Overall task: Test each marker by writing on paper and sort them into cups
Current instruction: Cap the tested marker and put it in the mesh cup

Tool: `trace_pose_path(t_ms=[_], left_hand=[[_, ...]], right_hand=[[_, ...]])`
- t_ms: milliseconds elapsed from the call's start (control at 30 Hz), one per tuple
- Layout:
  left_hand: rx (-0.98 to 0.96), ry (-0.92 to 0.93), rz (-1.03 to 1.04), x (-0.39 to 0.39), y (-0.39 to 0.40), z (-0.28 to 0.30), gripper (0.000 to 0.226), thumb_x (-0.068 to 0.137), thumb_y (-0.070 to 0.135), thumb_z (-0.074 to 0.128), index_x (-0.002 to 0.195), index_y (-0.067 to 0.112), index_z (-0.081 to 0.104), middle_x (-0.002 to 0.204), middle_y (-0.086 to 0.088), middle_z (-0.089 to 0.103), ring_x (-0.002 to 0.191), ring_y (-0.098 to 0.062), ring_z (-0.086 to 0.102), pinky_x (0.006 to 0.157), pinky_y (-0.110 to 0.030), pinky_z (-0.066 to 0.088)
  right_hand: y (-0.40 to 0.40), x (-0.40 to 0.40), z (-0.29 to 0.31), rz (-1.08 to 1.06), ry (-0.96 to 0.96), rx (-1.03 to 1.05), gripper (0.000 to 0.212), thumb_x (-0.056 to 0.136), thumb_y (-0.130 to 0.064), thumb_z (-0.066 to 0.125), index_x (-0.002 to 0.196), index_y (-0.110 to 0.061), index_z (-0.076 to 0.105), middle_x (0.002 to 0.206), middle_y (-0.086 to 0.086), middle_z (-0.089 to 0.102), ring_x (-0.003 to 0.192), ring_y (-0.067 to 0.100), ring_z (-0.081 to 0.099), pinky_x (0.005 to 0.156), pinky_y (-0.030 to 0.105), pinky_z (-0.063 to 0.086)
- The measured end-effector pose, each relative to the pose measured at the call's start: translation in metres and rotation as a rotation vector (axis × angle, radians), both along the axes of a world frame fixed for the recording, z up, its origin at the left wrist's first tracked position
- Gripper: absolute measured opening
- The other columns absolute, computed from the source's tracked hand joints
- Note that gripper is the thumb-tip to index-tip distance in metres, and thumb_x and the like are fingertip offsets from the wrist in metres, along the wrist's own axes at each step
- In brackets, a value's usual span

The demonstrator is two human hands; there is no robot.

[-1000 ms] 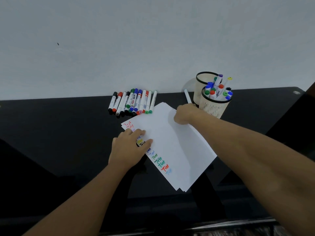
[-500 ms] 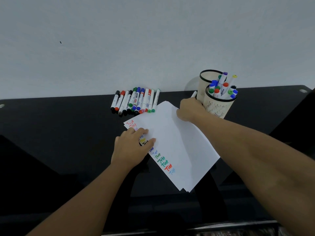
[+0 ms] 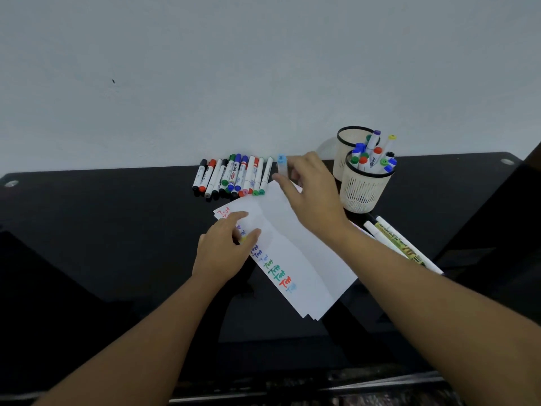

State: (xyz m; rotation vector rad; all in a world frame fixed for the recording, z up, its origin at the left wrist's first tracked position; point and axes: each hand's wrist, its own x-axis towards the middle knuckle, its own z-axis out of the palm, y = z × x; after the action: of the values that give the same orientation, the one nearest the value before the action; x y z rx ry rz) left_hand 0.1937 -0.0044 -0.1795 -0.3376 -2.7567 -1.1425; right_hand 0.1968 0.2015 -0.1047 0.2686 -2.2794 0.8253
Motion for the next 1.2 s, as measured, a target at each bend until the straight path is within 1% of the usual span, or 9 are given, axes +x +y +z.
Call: trace_pose_path(t_ms=[100, 167, 300, 400, 600, 800, 933, 1067, 1200], left_hand=[[0.174, 0.028, 0.014, 0.010, -0.003, 0.004, 0.038, 0.094, 0.049, 0.063, 0.130, 0.038, 0.055, 0.085, 0.007, 0.061, 0.078, -0.010, 0.061, 0.078, -0.043, 0.057], [0.211, 0.087, 0.008, 0.017, -0.004, 0.010, 0.036, 0.097, 0.044, 0.062, 0.131, 0.035, 0.055, 0.090, 0.007, 0.060, 0.079, -0.010, 0.061, 0.074, -0.041, 0.057], [0.207, 0.182, -0.083, 0.030, -0.008, 0.023, 0.039, 0.101, 0.040, 0.058, 0.139, 0.034, 0.051, 0.100, 0.009, 0.058, 0.084, -0.010, 0.064, 0.070, -0.036, 0.058], [0.085, 0.201, -0.182, 0.043, -0.014, 0.017, 0.044, 0.102, 0.040, 0.056, 0.145, 0.035, 0.048, 0.104, 0.015, 0.055, 0.086, -0.009, 0.062, 0.079, -0.038, 0.056], [-0.146, 0.280, -0.287, 0.059, -0.021, -0.008, 0.044, 0.104, 0.035, 0.054, 0.147, 0.025, 0.052, 0.109, 0.009, 0.063, 0.094, -0.011, 0.055, 0.080, -0.038, 0.053], [-0.183, 0.390, -0.318, 0.058, -0.020, -0.010, 0.040, 0.105, 0.035, 0.051, 0.135, 0.013, 0.064, 0.111, 0.001, 0.071, 0.094, -0.016, 0.059, 0.078, -0.035, 0.053], [-0.178, 0.378, -0.272, 0.057, -0.021, -0.010, 0.029, 0.105, 0.027, 0.055, 0.127, 0.012, 0.066, 0.107, 0.002, 0.070, 0.091, -0.016, 0.057, 0.077, -0.036, 0.051], [-0.164, 0.341, -0.183, 0.058, -0.019, -0.006, 0.030, 0.106, 0.026, 0.052, 0.128, 0.010, 0.064, 0.109, 0.000, 0.070, 0.093, -0.017, 0.057, 0.078, -0.036, 0.051], [-0.168, 0.299, -0.127, 0.058, -0.018, -0.006, 0.029, 0.105, 0.029, 0.052, 0.125, 0.011, 0.064, 0.103, 0.000, 0.067, 0.092, -0.017, 0.056, 0.078, -0.033, 0.048]], right_hand=[[-0.002, 0.021, -0.002, 0.044, -0.071, 0.035, 0.024, 0.107, -0.026, 0.052, 0.123, -0.011, 0.060, 0.115, 0.004, 0.053, 0.103, 0.015, 0.052, 0.088, 0.031, 0.047], [0.000, 0.033, 0.001, 0.124, -0.235, 0.126, 0.026, 0.111, -0.030, 0.042, 0.128, -0.015, 0.053, 0.107, 0.001, 0.057, 0.095, 0.016, 0.054, 0.083, 0.041, 0.049], [0.006, 0.050, -0.004, 0.110, -0.495, 0.393, 0.039, 0.111, -0.043, 0.028, 0.146, -0.031, 0.040, 0.108, -0.004, 0.054, 0.099, 0.018, 0.054, 0.084, 0.042, 0.047], [0.005, 0.060, -0.013, 0.129, -0.634, 0.491, 0.040, 0.111, -0.046, 0.024, 0.138, -0.029, 0.047, 0.103, -0.005, 0.054, 0.100, 0.020, 0.056, 0.089, 0.045, 0.049], [-0.004, 0.072, -0.027, 0.116, -0.611, 0.744, 0.038, 0.110, -0.050, 0.023, 0.122, -0.030, 0.053, 0.095, -0.007, 0.057, 0.093, 0.021, 0.061, 0.068, 0.036, 0.041], [-0.013, 0.073, -0.028, 0.127, -0.582, 0.821, 0.042, 0.107, -0.059, 0.020, 0.127, -0.038, 0.050, 0.092, -0.005, 0.065, 0.084, 0.020, 0.064, 0.069, 0.039, 0.052], [-0.017, 0.072, -0.027, 0.134, -0.560, 0.728, 0.038, 0.108, -0.050, 0.031, 0.139, -0.031, 0.043, 0.106, -0.001, 0.066, 0.092, 0.023, 0.064, 0.073, 0.039, 0.051], [-0.004, 0.074, -0.015, 0.156, -0.644, 0.408, 0.038, 0.104, -0.016, 0.038, 0.138, -0.028, 0.030, 0.121, 0.012, 0.059, 0.088, 0.029, 0.059, 0.079, 0.044, 0.050], [0.004, 0.076, -0.012, 0.101, -0.623, 0.073, 0.033, 0.103, -0.008, 0.038, 0.112, -0.025, 0.064, 0.108, -0.001, 0.060, 0.093, 0.022, 0.068, 0.087, 0.036, 0.054]])
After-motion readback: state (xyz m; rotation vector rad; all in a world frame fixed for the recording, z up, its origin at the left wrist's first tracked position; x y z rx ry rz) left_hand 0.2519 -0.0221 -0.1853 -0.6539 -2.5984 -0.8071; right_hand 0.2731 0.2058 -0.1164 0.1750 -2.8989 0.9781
